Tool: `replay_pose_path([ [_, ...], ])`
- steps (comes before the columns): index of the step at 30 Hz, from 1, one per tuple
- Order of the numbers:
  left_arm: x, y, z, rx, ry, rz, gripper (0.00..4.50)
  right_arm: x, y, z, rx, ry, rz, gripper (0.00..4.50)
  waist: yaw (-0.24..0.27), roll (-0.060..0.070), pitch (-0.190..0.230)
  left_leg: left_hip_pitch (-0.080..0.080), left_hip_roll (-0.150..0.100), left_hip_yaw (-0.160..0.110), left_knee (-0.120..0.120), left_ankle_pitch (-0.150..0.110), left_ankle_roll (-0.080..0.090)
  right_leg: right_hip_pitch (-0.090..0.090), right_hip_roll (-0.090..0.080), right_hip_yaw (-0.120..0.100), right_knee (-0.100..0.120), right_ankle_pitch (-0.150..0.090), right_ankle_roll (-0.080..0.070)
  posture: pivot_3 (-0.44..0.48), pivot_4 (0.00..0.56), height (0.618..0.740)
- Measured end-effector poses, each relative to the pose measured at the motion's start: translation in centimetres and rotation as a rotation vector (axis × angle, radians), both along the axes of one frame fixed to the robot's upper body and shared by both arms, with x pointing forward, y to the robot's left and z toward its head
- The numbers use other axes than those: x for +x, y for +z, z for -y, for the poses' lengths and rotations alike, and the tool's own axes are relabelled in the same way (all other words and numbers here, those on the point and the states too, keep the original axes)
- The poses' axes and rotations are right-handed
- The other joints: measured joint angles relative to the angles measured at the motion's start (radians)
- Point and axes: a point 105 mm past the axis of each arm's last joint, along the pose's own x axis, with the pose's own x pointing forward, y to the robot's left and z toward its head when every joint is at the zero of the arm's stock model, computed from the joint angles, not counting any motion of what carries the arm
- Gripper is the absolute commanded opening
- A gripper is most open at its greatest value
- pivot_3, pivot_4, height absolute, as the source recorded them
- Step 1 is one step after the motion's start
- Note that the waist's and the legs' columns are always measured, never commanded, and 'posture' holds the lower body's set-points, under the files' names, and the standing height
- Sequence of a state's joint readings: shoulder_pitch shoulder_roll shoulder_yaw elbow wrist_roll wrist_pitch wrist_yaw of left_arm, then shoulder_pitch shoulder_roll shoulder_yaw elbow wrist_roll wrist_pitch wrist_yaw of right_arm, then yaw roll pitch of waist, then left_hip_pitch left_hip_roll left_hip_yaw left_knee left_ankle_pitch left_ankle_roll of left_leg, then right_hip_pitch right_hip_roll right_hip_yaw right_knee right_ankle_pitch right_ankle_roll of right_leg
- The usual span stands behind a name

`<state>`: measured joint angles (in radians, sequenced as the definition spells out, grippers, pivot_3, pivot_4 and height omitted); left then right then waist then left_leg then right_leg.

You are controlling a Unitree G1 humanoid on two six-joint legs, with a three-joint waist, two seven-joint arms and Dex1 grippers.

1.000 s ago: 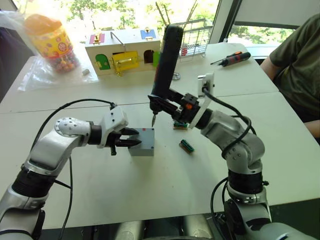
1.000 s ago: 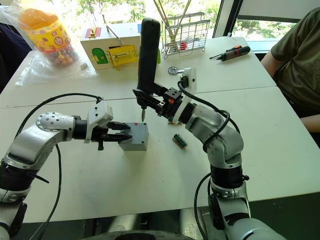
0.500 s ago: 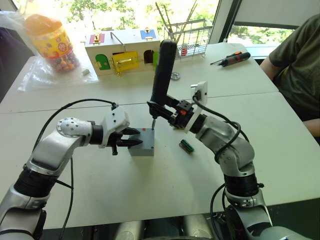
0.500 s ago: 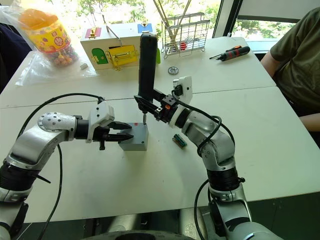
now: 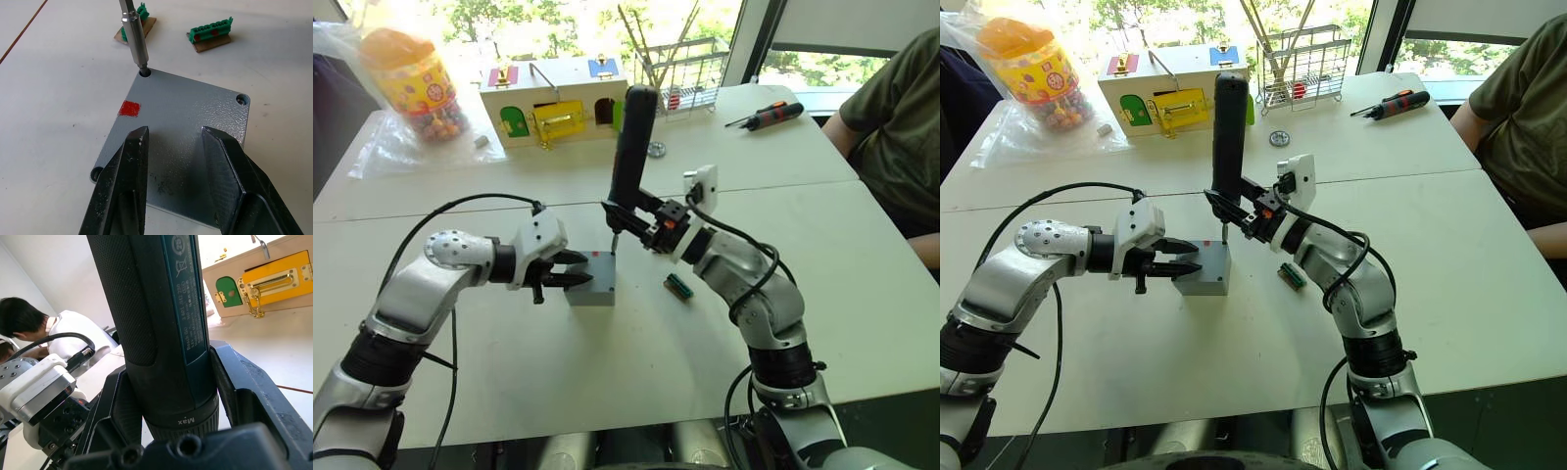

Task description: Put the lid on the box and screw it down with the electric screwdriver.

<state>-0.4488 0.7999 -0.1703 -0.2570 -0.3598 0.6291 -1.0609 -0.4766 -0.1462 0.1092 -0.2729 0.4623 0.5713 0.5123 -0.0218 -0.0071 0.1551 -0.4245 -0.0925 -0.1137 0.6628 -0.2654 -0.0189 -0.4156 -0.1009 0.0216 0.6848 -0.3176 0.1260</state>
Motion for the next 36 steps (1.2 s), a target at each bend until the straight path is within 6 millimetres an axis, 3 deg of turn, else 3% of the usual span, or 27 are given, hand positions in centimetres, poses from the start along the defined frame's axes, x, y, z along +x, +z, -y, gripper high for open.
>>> replay_pose_path([
  [10, -0.1, -0.4, 0.3, -0.002, -0.004, -0.007, 1.71, -0.6, -0.6, -1.2, -0.102, 0.011, 0.100, 1.76, -0.002, 0.000, -0.001, 0.012, 0.000, 0.000, -0.004, 0.000, 0.001, 0.010, 0.000, 0.000, -0.001, 0.000, 0.000, 0.000, 0.150, 0.740],
  [20, -0.1, -1.0, 0.1, -0.002, 0.016, -0.020, 1.71, -0.2, -1.8, -1.3, -0.085, -0.013, 0.062, 1.76, -0.001, 0.000, -0.015, 0.021, 0.001, 0.001, -0.012, 0.000, 0.000, 0.015, 0.000, 0.001, -0.002, 0.000, 0.000, 0.000, 0.150, 0.740],
  [24, 0.0, -1.3, 0.0, 0.000, 0.024, -0.029, 1.71, 0.1, -2.3, -1.3, -0.087, -0.024, 0.039, 1.76, 0.000, 0.000, -0.016, 0.034, 0.001, 0.001, -0.017, -0.002, 0.002, 0.024, 0.001, 0.002, -0.007, -0.001, -0.001, 0.000, 0.150, 0.740],
  [36, -0.1, -1.6, -0.1, -0.001, 0.031, -0.042, 1.71, 0.0, -2.8, -1.6, -0.104, -0.029, 0.055, 1.76, 0.002, 0.003, -0.026, 0.035, 0.003, 0.001, -0.018, -0.004, 0.007, 0.027, 0.003, 0.002, -0.016, -0.001, -0.001, 0.000, 0.150, 0.740],
])
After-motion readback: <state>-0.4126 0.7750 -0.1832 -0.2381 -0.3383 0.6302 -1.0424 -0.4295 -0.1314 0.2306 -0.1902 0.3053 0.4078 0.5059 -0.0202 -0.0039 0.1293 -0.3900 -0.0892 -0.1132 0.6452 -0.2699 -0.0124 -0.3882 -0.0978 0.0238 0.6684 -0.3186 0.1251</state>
